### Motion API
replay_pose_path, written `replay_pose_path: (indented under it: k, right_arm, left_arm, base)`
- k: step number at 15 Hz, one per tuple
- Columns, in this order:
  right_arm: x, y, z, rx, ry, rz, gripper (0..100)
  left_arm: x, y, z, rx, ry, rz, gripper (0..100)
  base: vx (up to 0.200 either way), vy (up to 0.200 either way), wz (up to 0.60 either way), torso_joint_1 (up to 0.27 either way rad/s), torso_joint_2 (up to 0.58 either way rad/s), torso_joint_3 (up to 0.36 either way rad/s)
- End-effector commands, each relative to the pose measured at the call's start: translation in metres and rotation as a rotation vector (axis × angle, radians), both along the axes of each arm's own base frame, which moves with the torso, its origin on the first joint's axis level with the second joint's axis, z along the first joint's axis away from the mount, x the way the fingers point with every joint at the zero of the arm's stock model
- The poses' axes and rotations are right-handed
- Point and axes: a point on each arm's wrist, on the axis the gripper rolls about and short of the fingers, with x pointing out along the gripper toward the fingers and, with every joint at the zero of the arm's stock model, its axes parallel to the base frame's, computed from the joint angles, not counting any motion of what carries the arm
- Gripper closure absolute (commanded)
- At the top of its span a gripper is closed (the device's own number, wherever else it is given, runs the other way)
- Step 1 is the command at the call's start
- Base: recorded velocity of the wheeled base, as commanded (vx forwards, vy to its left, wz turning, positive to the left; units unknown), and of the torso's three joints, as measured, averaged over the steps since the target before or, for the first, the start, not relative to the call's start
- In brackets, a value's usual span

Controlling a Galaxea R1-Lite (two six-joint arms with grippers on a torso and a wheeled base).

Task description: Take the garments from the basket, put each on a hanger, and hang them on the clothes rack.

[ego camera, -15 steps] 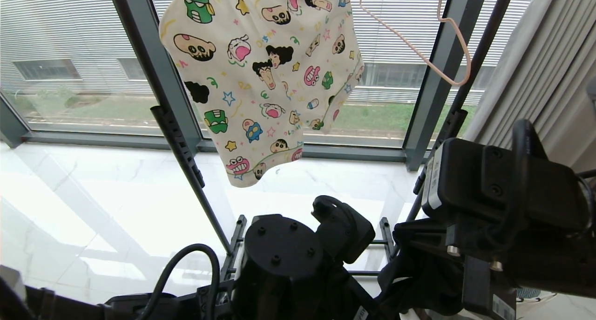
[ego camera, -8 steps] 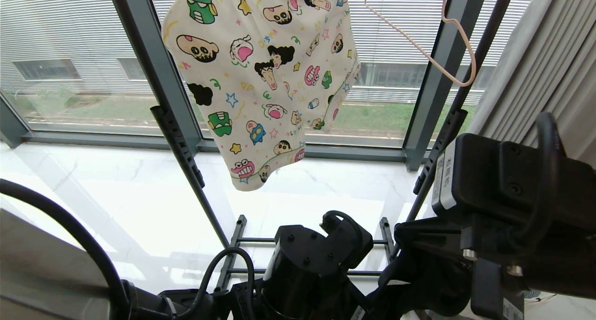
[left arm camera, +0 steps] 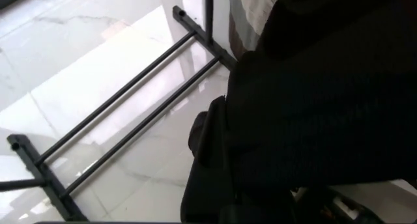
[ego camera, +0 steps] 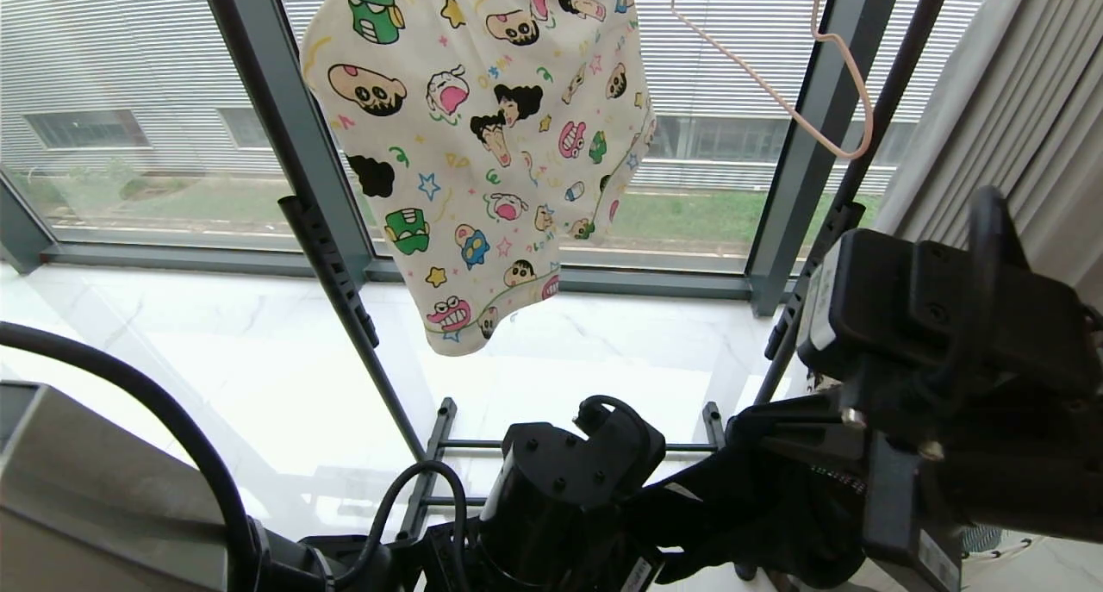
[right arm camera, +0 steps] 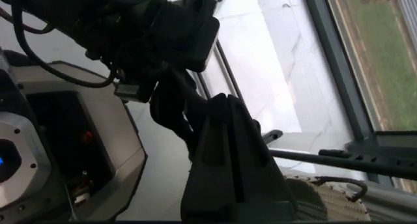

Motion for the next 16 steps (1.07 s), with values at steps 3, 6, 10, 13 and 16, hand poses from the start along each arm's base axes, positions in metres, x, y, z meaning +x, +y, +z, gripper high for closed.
replay_pose_path:
  k: [3,6,10,13,16]
  right_arm:
    - [0.023,0.043,-0.042,0.012,0.189,-0.151,100]
    - [0.044,0.097,-0.085,0.036,0.199,-0.156,100]
    - [0.054,0.174,-0.110,0.139,0.164,-0.095,100]
    - [0.052,0.198,-0.101,0.189,0.149,-0.065,100]
    - [0.054,0.189,-0.093,0.189,0.150,-0.079,100]
  left_arm:
    - [-0.006,0.046,-0.005,0.020,0.017,0.127,100]
    - [-0.011,0.115,0.028,-0.088,-0.017,0.327,100]
    - [-0.042,0.198,0.061,-0.138,-0.056,0.565,100]
    - [-0.069,0.218,0.080,-0.179,-0.073,0.561,100]
    - [-0.091,0.224,0.096,-0.189,-0.016,0.477,100]
  base:
    - [0.000,0.000,0.00,0.000,0.00,0.000]
    - [0.000,0.000,0.00,0.000,0.00,0.000]
    - [0.000,0.000,0.00,0.000,0.00,0.000]
    - [0.000,0.000,0.00,0.000,0.00,0.000]
    - [0.000,0.000,0.00,0.000,0.00,0.000]
